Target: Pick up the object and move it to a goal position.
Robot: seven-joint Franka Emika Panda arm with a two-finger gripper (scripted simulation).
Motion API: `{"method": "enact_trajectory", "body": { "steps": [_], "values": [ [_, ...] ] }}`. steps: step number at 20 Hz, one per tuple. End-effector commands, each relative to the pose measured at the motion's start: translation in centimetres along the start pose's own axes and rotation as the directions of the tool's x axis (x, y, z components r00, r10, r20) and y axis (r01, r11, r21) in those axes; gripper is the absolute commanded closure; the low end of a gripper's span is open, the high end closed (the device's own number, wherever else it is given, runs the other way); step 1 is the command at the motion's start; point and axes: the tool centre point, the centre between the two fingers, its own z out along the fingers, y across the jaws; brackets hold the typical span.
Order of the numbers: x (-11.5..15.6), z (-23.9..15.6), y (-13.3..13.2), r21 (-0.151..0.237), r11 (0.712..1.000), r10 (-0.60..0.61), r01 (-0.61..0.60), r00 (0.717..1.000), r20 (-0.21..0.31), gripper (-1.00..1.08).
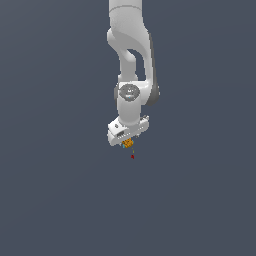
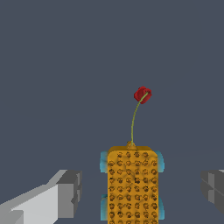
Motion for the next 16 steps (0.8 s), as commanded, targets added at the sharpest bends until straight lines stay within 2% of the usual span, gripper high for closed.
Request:
{"method": "enact_trajectory", "body": {
  "steps": [1,9,14,15,16],
  "values": [
    [0.0,0.6,0.0,0.000,1.000,-0.001,0.001,1.000,0.001,-0.92],
    [-0.1,4.1,-0.1,0.000,1.000,-0.004,0.004,1.000,0.000,-0.92],
    [-0.1,4.8,0.0,0.000,1.000,-0.005,0.005,1.000,0.000,-0.92],
    [-0.1,4.8,0.0,0.000,1.000,-0.005,0.005,1.000,0.000,1.08],
    [-0.1,4.8,0.0,0.000,1.000,-0.005,0.005,1.000,0.000,1.08]
  ]
}}
